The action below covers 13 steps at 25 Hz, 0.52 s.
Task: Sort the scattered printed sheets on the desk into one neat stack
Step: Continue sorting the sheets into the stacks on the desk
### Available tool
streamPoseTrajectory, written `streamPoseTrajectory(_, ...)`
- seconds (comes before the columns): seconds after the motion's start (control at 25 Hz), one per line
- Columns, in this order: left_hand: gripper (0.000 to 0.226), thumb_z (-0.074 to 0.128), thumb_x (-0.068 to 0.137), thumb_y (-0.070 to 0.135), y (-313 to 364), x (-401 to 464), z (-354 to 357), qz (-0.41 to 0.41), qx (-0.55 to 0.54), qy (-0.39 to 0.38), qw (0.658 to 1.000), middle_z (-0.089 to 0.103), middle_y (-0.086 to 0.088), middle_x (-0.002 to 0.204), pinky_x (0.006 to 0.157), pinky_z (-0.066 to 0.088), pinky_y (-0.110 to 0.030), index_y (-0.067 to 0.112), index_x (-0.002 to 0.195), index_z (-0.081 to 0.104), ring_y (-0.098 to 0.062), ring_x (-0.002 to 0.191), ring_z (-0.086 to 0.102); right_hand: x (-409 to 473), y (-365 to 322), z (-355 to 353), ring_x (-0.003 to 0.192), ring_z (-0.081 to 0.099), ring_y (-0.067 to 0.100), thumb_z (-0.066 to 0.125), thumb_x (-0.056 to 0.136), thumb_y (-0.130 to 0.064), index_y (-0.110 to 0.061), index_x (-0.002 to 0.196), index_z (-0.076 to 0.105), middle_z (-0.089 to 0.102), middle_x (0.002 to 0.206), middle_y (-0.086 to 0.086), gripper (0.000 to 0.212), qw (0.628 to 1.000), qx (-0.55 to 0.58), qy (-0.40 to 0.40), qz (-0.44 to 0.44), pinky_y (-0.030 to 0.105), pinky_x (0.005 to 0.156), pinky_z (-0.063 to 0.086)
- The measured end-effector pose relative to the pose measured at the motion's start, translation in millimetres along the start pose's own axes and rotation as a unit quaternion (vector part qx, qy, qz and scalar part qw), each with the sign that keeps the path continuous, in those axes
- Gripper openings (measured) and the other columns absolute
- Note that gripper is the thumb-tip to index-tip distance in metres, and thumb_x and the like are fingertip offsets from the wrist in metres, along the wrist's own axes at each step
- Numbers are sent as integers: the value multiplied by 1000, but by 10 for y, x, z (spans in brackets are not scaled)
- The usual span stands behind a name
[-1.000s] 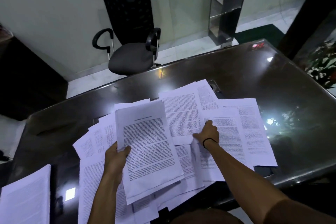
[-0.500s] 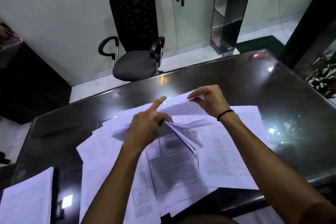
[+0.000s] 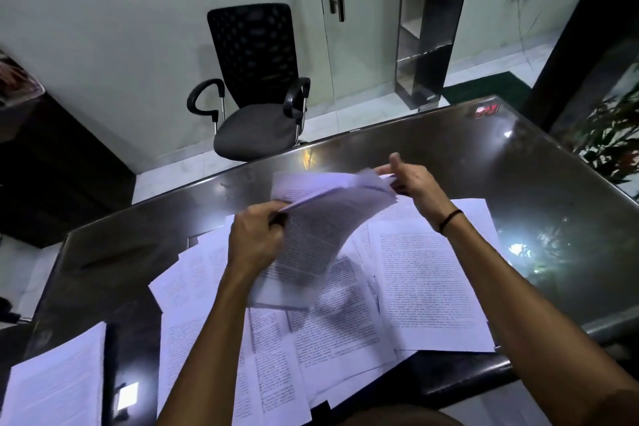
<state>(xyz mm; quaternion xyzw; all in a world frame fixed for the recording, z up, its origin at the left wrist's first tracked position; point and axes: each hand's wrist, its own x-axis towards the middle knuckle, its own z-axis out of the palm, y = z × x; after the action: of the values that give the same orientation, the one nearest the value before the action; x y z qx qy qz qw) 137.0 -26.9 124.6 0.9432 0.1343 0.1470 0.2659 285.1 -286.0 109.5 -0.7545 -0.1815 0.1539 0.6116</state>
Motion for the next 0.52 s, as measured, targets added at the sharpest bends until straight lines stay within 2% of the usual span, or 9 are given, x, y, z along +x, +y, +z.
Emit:
streamPoseTrajectory(0.04, 31, 66, 86, 1, -59, -47, -8, -15, -26, -2, 1000, 78, 0, 93, 75, 48, -18, 18, 106, 80, -21, 83, 70, -42, 113, 30, 86, 69, 17, 48, 74, -85, -23, 98, 77, 75, 93, 2, 73, 998, 59, -1, 25, 31, 82, 50)
streamPoseTrajectory(0.12, 26, 69, 86, -1, -160, -144, 16, -46, -55, -17, 997, 76, 2, 90, 73, 43, -14, 15, 104, 81, -15, 80, 66, -165, 368, 175, 90, 65, 11, 59, 64, -87, -24, 105, 72, 72, 97, -1, 76, 994, 101, 15, 41, 28, 85, 48)
streamPoseTrajectory(0.24, 22, 72, 85, 3, -317, -277, 41, -85, -101, -28, 991, 76, 4, 84, 71, 47, -21, 18, 99, 81, -13, 76, 66, -354, 674, 376, 117, 58, 14, 72, 58, -78, -26, 134, 51, 59, 128, 0, 95, 990, 85, 76, 83, 32, 97, 48)
streamPoseTrajectory(0.32, 19, 74, 89, 9, -347, -337, -1, -127, -171, -40, 976, 77, 2, 89, 75, 52, -28, 16, 105, 79, -14, 78, 69, -435, 758, 444, 121, 55, 18, 78, 57, -67, -27, 141, 41, 53, 134, 0, 101, 977, 147, 77, 132, 32, 95, 47)
streamPoseTrajectory(0.36, 20, 74, 91, 12, -342, -368, -32, -151, -218, -48, 963, 78, 3, 93, 75, 55, -30, 17, 110, 77, -14, 79, 72, -468, 792, 482, 119, 59, 19, 82, 60, -59, -23, 139, 45, 57, 133, 1, 95, 974, 174, 41, 141, 32, 92, 49)
streamPoseTrajectory(0.44, 31, 73, 92, 18, -322, -402, -68, -183, -296, -74, 935, 78, 2, 105, 77, 60, -37, 25, 121, 66, -19, 88, 75, -541, 793, 600, 113, 66, 20, 84, 74, -40, -16, 128, 59, 69, 124, 2, 64, 978, 156, -51, 126, 35, 94, 54)
streamPoseTrajectory(0.52, 47, 73, 92, 23, -352, -396, -58, -219, -326, -86, 916, 74, -4, 114, 81, 62, -49, 33, 130, 47, -28, 94, 75, -581, 768, 742, 110, 68, 19, 77, 84, -28, -15, 124, 64, 72, 119, -1, 44, 982, 141, -58, 112, 43, 100, 53)
